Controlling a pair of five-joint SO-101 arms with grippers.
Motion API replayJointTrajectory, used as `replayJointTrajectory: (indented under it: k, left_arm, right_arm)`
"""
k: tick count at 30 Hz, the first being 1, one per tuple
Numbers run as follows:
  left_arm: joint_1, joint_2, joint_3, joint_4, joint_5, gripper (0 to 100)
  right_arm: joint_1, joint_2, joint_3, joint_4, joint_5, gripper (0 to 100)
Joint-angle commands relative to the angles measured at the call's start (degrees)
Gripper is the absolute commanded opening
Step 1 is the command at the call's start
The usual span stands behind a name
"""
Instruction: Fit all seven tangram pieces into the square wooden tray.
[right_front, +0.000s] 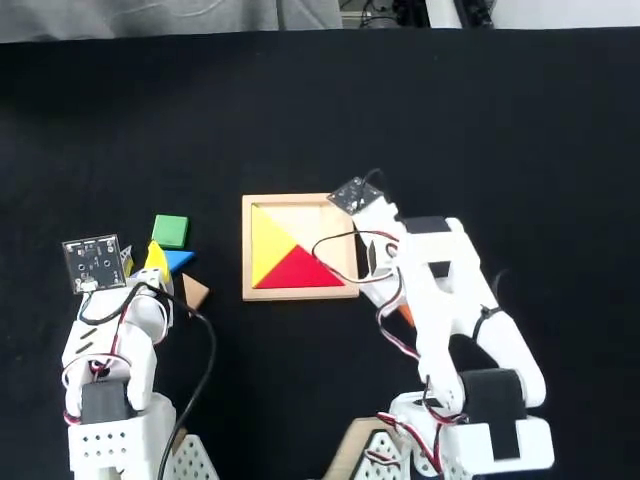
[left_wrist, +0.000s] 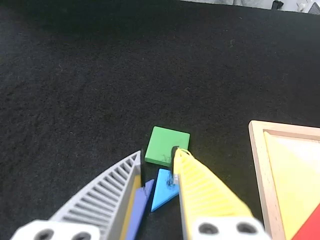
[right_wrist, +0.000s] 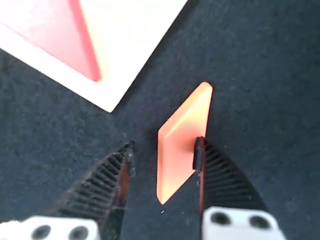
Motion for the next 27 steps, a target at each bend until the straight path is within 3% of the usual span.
replayJointTrajectory:
  k: [1, 16, 27]
  left_arm:
    - [0.4, -0.35, 1.19, -1.05, -0.44, 12]
    - [0.4, -0.35, 1.19, -0.97, -0.44, 12]
    - [0.4, -0.35, 1.19, -1.05, -0.44, 12]
  right_arm:
    - [0.79, 0.84, -0.57, -1.85, 0.53, 17.7]
    - [0.97, 0.31, -0.31, -2.9, 0.62, 17.6]
    - [7.65, 0.22, -4.7, -0.18, 4.57, 17.6]
